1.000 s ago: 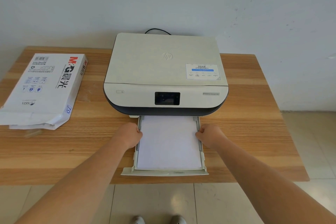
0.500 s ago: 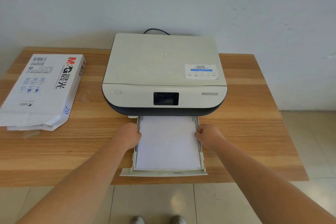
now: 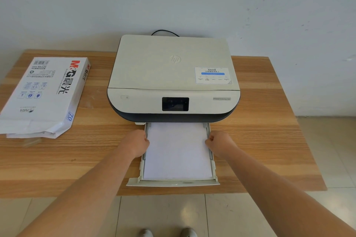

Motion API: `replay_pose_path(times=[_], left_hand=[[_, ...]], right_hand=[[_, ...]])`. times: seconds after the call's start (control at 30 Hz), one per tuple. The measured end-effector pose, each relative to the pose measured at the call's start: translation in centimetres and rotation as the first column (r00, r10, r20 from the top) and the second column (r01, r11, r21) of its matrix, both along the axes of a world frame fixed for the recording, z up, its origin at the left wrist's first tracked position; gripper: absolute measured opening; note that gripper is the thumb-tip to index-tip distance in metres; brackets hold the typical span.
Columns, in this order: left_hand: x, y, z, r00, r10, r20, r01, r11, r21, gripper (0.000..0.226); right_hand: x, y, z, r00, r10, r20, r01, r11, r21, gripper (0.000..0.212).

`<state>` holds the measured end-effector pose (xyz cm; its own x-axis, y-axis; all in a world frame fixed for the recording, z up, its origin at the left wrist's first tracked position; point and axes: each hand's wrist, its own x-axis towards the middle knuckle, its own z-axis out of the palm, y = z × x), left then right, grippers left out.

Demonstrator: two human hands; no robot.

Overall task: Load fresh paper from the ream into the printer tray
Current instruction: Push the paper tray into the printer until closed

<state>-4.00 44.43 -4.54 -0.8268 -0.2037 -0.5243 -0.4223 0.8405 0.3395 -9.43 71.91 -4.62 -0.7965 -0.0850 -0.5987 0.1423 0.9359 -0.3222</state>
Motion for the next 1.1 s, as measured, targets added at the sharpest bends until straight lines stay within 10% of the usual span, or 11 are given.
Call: replay_pose_path(times=[0.87, 1.1], left_hand=[[1.5, -0.3, 1.9, 0.993, -0.078, -0.089, 0.076, 0.997, -0.017, 0.024], [3.6, -0.4, 3.6, 0.957, -0.237, -0.17, 0.228, 0.971, -0.074, 0.024]], right_hand=[[1.0, 1.1, 1.5, 0.999, -0.012, -0.042, 0.01, 0.999, -0.051, 0.014], [3.1, 1.4, 3.6, 0.991, 0.104, -0.079, -0.112, 0.989, -0.1, 0.044]])
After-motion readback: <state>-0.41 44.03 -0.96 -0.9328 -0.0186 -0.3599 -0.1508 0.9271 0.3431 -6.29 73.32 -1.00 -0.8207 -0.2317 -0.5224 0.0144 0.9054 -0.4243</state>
